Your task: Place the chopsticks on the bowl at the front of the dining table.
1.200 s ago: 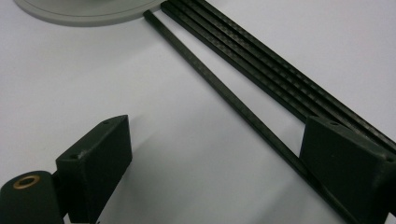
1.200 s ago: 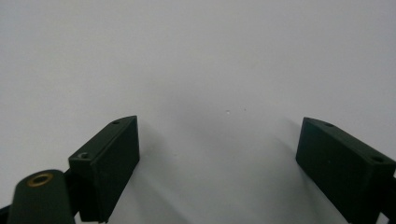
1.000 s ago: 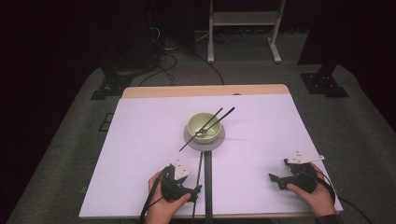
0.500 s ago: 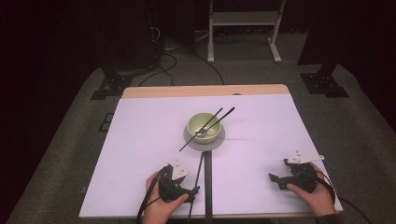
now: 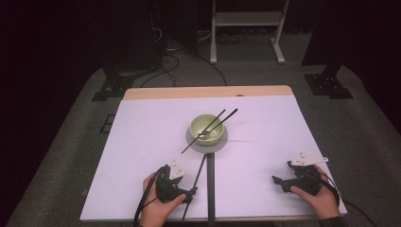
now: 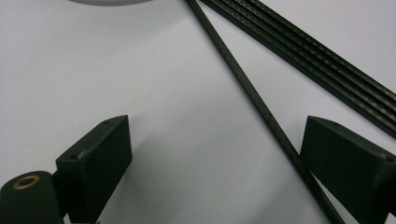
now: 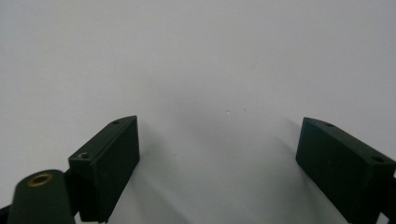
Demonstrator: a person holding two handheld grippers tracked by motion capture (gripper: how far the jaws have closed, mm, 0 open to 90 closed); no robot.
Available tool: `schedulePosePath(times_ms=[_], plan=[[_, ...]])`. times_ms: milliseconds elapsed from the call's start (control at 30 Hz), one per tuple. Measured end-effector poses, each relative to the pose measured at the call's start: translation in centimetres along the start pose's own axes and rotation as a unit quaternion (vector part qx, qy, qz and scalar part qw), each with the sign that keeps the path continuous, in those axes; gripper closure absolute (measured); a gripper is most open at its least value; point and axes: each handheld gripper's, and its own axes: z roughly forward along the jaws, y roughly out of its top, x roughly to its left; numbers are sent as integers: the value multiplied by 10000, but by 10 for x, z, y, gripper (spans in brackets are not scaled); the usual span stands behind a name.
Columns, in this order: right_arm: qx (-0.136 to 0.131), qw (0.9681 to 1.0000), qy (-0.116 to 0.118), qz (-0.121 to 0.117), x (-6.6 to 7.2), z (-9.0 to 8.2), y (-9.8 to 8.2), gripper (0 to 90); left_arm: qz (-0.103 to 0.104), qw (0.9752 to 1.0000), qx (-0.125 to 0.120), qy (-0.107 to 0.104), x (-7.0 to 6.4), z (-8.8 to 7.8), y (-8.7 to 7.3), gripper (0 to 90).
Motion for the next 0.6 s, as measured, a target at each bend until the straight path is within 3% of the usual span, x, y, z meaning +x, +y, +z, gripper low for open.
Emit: schedulePosePath(times_ms=[600], plan=[[-1,10000,2,2,0,0,0,121,-6,10000,45,-9,17,-6,-5,82]])
